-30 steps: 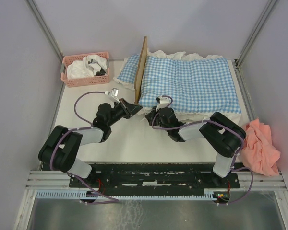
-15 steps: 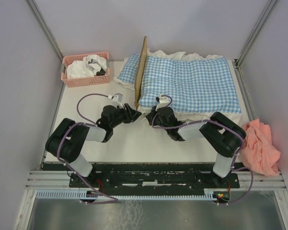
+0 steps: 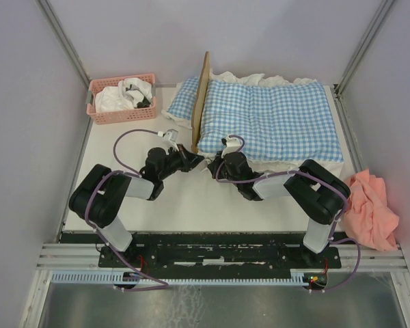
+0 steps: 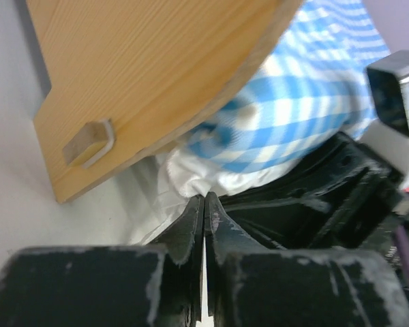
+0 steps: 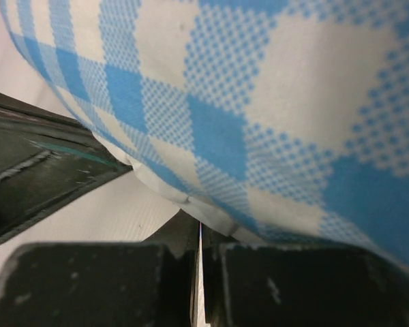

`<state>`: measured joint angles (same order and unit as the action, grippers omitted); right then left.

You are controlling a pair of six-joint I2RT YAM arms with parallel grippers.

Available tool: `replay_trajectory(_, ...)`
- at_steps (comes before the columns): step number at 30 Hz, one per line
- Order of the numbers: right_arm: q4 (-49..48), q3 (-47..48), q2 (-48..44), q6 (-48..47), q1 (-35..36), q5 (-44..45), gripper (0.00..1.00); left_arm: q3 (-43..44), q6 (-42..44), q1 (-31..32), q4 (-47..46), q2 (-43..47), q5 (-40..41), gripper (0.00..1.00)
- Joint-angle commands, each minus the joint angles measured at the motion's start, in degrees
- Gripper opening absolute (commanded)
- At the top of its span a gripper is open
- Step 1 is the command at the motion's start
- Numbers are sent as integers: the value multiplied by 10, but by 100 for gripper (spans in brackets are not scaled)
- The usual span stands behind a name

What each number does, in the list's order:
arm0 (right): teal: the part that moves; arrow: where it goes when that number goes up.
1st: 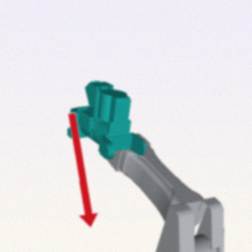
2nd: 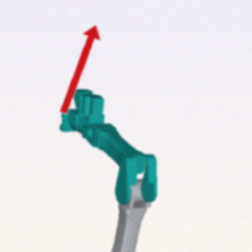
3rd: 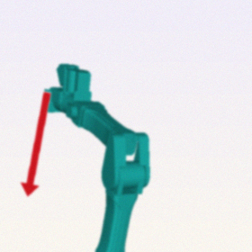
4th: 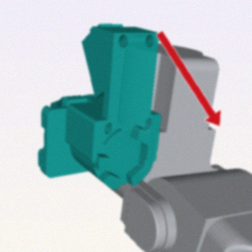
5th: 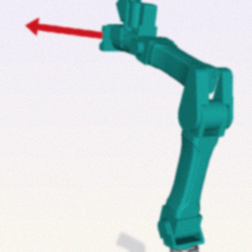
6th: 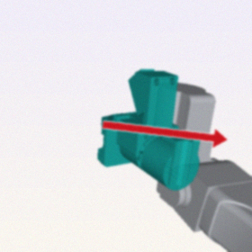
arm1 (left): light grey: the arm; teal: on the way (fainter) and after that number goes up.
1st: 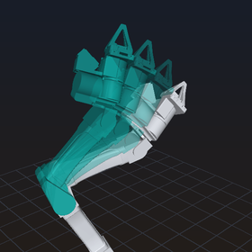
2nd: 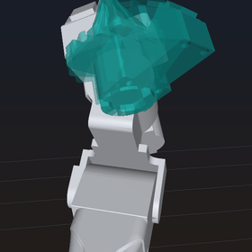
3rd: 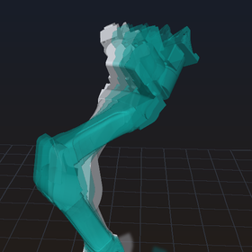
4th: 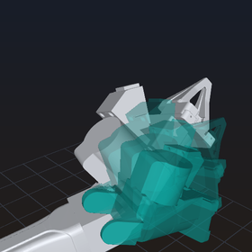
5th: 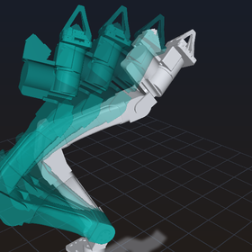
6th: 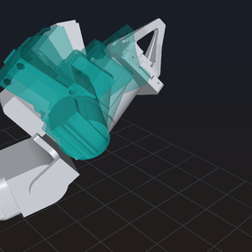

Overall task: Set up the pet bed
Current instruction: Tie the ropes to the bed frame.

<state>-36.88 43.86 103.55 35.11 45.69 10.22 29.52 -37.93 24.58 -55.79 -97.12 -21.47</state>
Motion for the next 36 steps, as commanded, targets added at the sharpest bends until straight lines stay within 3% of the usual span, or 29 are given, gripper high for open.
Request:
replay_trajectory(1,-9,21,-3,-2,1,6,2,-3,-14,3,-28,57,3,3)
replay_trajectory(16,2,33,-13,13,10,39,2,-19,-39,8,-5,125,13,3)
replay_trajectory(27,-14,40,-27,9,23,60,2,-36,-86,9,-53,119,-7,3)
replay_trajectory(36,-3,46,-29,31,28,126,2,-52,-82,9,-38,159,1,3)
